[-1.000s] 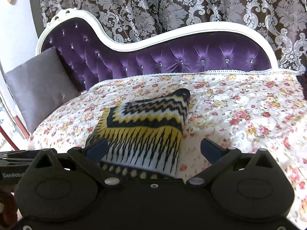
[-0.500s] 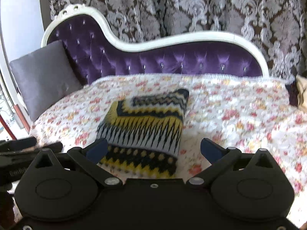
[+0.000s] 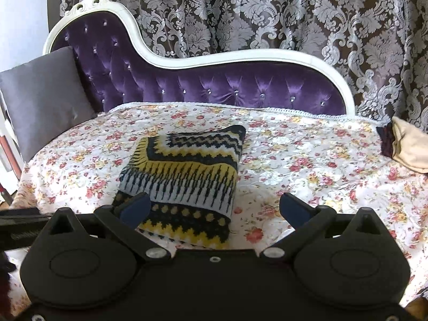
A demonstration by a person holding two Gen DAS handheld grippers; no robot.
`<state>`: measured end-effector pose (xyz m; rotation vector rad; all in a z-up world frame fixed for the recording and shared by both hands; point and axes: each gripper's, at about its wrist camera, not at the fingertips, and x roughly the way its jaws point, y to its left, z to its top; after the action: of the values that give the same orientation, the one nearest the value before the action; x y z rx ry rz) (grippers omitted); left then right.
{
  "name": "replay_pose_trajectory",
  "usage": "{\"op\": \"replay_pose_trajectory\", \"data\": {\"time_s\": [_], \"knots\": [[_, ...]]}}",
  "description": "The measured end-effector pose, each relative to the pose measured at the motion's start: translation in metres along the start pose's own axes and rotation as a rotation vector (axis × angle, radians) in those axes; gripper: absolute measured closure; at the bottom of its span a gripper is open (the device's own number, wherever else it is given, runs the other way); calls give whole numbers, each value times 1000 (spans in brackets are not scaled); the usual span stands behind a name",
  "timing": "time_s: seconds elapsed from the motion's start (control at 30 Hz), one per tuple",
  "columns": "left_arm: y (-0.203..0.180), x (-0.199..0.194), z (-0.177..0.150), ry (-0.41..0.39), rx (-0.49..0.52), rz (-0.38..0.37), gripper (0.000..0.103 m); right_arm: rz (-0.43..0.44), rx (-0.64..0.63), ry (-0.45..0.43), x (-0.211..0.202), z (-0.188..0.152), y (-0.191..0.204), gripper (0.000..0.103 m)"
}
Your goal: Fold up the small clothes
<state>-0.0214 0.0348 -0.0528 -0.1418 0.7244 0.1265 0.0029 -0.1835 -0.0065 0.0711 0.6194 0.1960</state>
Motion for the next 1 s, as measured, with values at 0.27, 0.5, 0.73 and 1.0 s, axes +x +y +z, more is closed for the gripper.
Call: {"op": "replay_pose_trajectory", "data": {"time_s": [0.27, 0.5, 0.73, 1.0], "knots": [[-8, 5, 0, 21, 18, 0, 35, 48, 13, 24, 5, 1, 2, 1], [-10, 8, 0, 31, 27, -3, 35, 66, 23, 32, 6, 1, 2, 1], [-12, 8, 1, 19, 47, 5, 35, 70, 28, 29, 7, 1, 1, 1], [-16, 12, 2, 30, 62, 5, 35, 77, 33, 41, 11, 1, 3, 1]]}}
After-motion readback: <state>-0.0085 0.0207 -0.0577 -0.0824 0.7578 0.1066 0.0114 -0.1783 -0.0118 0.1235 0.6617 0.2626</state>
